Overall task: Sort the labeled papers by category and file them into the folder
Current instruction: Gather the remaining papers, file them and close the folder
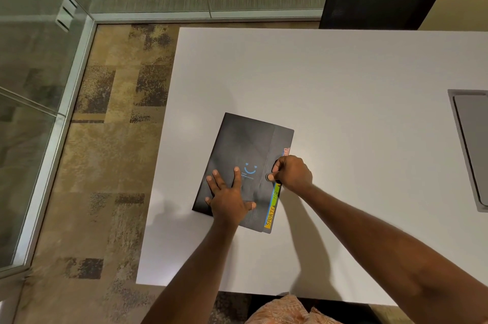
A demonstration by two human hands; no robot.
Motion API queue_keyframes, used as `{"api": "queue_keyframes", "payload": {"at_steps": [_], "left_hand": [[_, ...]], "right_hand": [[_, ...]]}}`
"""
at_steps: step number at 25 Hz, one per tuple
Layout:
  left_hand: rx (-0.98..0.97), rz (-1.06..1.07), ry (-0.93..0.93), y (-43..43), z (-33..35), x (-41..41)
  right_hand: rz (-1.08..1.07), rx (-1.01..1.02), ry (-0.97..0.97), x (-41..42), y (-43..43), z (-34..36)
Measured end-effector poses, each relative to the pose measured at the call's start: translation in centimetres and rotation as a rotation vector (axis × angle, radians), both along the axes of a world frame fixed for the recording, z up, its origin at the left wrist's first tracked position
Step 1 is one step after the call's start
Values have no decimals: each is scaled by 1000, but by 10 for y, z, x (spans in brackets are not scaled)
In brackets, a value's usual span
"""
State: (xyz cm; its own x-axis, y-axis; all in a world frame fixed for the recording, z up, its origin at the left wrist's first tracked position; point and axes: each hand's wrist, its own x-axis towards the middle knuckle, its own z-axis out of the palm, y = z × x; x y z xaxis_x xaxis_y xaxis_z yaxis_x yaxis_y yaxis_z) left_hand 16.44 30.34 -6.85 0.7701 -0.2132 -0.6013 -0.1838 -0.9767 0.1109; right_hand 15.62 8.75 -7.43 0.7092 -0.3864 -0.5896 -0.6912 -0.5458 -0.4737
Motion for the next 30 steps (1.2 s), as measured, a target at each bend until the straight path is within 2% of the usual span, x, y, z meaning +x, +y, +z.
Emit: {"api": "queue_keyframes", "payload": {"at_steps": [10,13,22,25,30], "left_hand": [[-6,7,11,-1,2,1],[-5,9,6,-1,1,1],[-16,15,-18,0,2,-1],[-21,-5,-55,4,5,-3],[2,-48,-105,7,3,-4]], "right_hand": [[68,-10,82,7,-11,-7],[30,-23,82,7,-9,-7],[-39,-183,104,1,16,7],[-80,-145,17,-12,16,4],[14,-111,-190,-34,16,-2]]}}
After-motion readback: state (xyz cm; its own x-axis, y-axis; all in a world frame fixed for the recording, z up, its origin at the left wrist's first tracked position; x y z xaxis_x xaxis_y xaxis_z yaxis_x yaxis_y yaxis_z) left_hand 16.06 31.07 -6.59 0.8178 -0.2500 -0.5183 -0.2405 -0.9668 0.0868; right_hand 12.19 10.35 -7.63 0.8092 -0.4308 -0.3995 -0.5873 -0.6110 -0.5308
